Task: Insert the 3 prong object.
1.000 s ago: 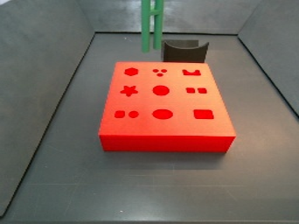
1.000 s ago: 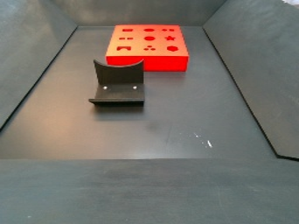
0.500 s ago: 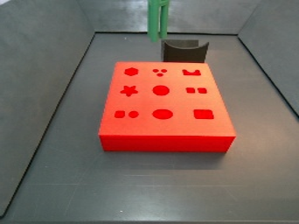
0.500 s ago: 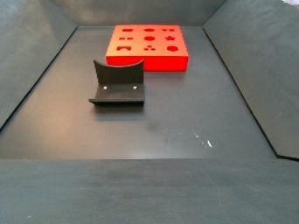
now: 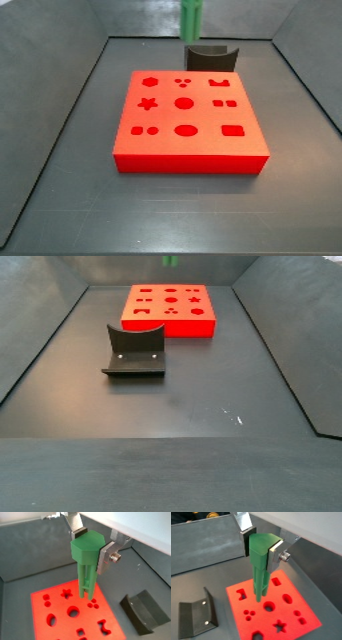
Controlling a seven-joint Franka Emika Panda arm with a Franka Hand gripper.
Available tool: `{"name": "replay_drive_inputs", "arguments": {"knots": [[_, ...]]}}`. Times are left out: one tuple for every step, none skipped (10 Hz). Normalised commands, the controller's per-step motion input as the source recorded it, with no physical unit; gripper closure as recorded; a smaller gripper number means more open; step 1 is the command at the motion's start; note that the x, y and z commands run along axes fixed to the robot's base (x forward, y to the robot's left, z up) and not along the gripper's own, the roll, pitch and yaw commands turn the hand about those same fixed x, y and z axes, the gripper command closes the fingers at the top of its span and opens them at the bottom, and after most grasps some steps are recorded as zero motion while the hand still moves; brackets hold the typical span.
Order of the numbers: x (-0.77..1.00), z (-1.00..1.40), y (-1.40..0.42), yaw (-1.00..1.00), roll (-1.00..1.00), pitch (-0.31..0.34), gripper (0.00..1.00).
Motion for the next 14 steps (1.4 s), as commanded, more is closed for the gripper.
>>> {"name": "replay_drive_inputs", "arguments": {"knots": [[0.31, -0.19, 0.48, 0.36, 0.06, -0.121, 1.00], [0.23, -0.11, 0.42, 0.42, 0.11, -0.083, 1.00], [0.08, 0.00, 0.10, 0.72, 0.19, -0.017, 1.00], [0.03, -0.07, 0.00, 0.75, 0.23, 0.000, 1.00], [0.00, -0.22, 0.00, 0.68, 0.27, 0.147, 1.00], [0.16, -0.53, 0.00, 0.43, 0.04, 0.240, 1.00], [0.32, -0.62, 0.00, 0.16, 0.00, 0.291, 1.00], [0.17, -0.63, 0.00, 0.00, -0.10, 0.267, 1.00], [0.13, -0.51, 0.00, -0.14, -0.14, 0.286, 1.00], [0.16, -0.37, -0.07, -0.22, -0.13, 0.221, 1.00], [0.00, -0.13, -0.12, -0.17, -0.04, 0.124, 1.00], [0.00, -0.17, -0.09, -0.17, 0.00, 0.036, 1.00], [-0.01, -0.32, 0.00, -0.27, -0.01, -0.016, 1.00], [-0.14, -0.21, 0.00, -0.41, 0.00, -0.060, 1.00]]}}
